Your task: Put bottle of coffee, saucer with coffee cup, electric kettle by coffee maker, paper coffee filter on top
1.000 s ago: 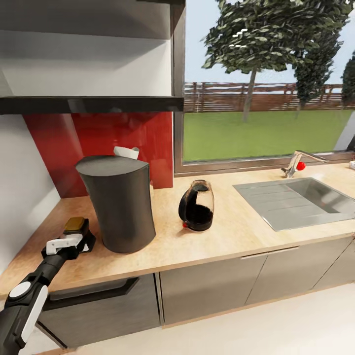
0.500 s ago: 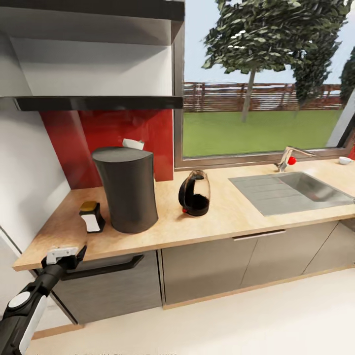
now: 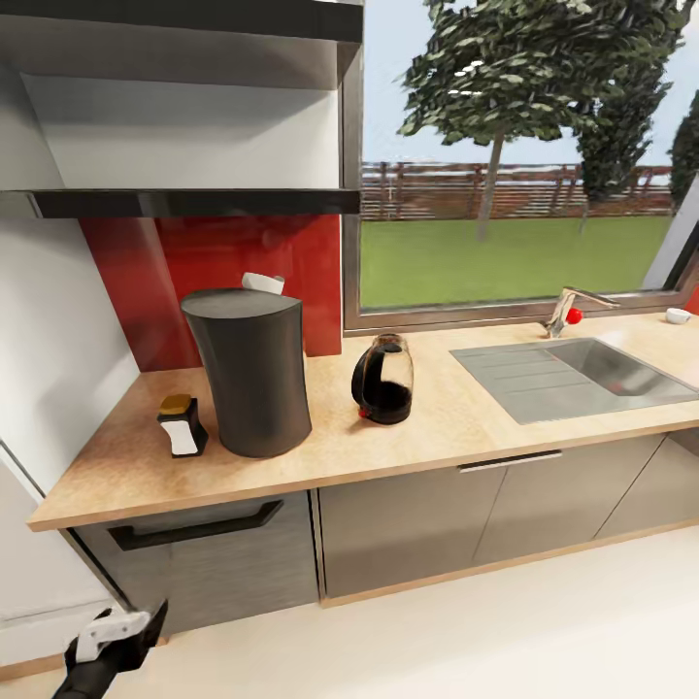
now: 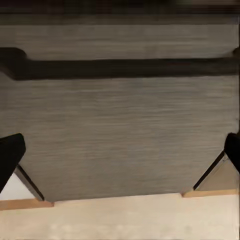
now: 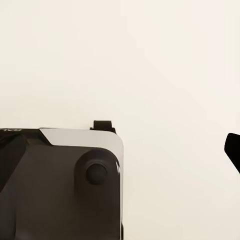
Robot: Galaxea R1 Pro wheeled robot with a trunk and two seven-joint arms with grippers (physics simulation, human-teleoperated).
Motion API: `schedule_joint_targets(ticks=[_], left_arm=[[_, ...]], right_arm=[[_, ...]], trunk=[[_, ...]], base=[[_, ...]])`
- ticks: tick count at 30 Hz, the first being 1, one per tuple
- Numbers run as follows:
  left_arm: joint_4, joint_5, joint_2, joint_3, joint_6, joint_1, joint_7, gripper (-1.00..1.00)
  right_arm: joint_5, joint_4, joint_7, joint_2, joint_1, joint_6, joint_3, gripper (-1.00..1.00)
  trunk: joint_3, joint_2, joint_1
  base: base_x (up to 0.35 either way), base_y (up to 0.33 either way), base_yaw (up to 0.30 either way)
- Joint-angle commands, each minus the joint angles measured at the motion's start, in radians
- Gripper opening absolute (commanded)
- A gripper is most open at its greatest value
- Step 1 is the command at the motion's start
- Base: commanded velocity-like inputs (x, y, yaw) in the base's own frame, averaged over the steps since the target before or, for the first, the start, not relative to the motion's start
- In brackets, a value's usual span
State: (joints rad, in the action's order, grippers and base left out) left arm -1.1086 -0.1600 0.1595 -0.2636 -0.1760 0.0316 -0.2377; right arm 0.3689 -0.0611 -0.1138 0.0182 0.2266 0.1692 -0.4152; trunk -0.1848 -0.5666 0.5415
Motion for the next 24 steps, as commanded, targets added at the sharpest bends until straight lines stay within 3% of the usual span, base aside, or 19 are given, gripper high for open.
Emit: schedule_joint_targets(ticks=[1,3,7,8,10,24], left_arm=[[0.007,-0.012,0.0,-0.001,-0.005,0.019,-0.008,1.0],[0.02,-0.01,-0.001,-0.001,-0.042,0.055,-0.007,1.0],[0.083,-0.002,-0.003,0.007,-0.057,0.066,-0.005,1.0],[0.197,0.02,-0.004,0.027,-0.064,0.068,-0.006,1.0],[0.232,0.032,-0.004,0.042,-0.069,0.068,-0.006,1.0],[0.293,0.042,-0.005,0.054,-0.071,0.067,-0.006,1.0]], right_arm=[[0.008,0.0,-0.003,0.0,0.0,0.002,-0.008,1.0],[0.008,0.0,-0.003,0.0,0.0,0.003,-0.008,1.0],[0.008,0.0,-0.003,0.0,0.0,0.014,-0.007,1.0],[0.008,0.0,-0.003,0.001,0.0,0.036,-0.007,1.0],[0.008,0.0,-0.003,0.001,0.0,0.041,-0.006,1.0],[0.017,-0.067,-0.003,0.001,0.0,0.05,0.002,1.0]], trunk=[[-0.001,-0.001,0.0],[-0.001,-0.001,0.0],[-0.001,-0.001,0.0],[-0.001,-0.001,0.0],[-0.001,-0.001,0.0],[-0.001,-0.001,0.0]], base=[[0.0,0.0,0.0],[0.0,0.0,0.0],[0.0,0.0,0.0],[0.0,0.0,0.0],[0.0,0.0,0.0],[0.0,0.0,0.0]])
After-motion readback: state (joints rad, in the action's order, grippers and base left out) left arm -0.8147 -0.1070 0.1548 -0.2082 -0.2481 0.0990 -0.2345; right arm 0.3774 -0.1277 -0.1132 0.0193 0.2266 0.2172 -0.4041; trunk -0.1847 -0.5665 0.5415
